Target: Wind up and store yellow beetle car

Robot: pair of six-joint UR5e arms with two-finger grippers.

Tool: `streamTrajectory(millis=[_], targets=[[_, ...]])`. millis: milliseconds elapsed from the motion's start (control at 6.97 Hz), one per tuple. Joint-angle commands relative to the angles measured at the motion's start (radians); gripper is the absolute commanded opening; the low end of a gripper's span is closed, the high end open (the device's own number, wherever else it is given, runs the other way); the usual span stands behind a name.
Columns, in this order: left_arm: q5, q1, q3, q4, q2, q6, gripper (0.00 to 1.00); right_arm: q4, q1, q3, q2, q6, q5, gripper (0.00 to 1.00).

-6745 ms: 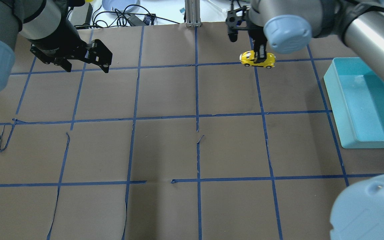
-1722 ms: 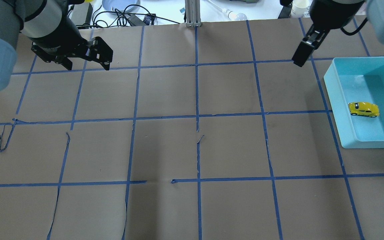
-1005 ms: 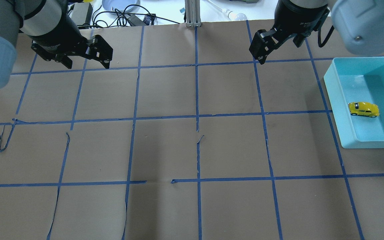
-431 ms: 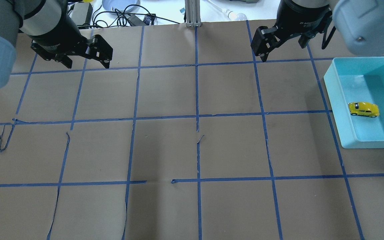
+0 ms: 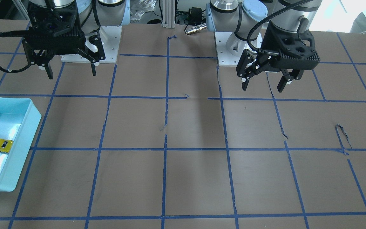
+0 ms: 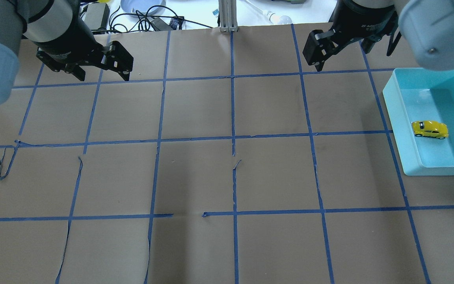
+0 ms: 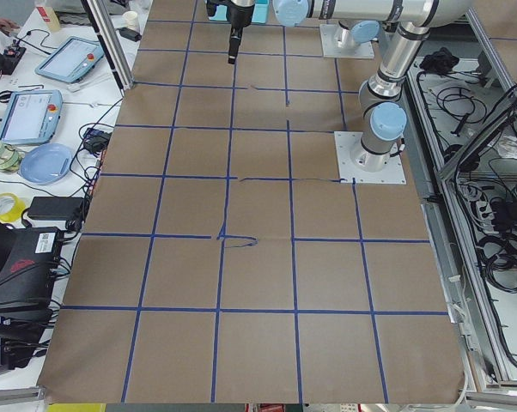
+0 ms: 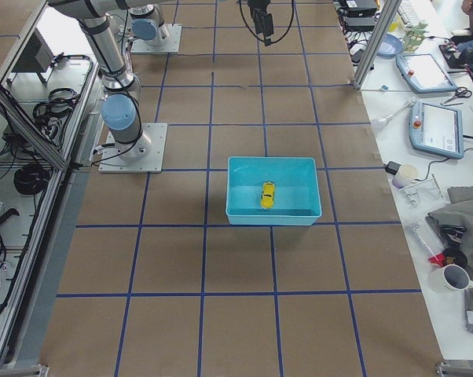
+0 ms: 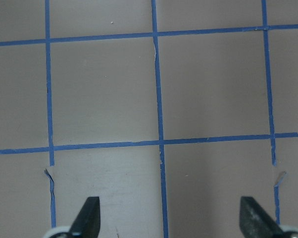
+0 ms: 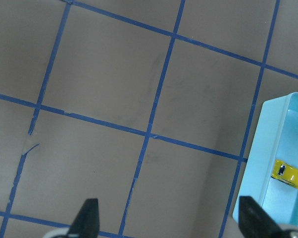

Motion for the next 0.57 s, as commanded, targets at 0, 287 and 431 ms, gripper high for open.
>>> streamTrajectory(millis=[0, 287, 431], targets=[[0.0, 0.0, -0.001, 0.0, 0.0, 0.001, 1.0, -0.009, -0.013, 0.001, 0.013, 0.047, 0.011, 1.0], [0.0, 0.0, -0.002, 0.0, 0.0, 0.001, 1.0, -0.009, -0.031, -0.037, 0.036, 0.128, 0.02, 1.0], [0.0, 0.0, -0.002, 0.0, 0.0, 0.001, 1.0, 0.0, -0.039, -0.05, 0.039, 0.157, 0.02, 1.0]])
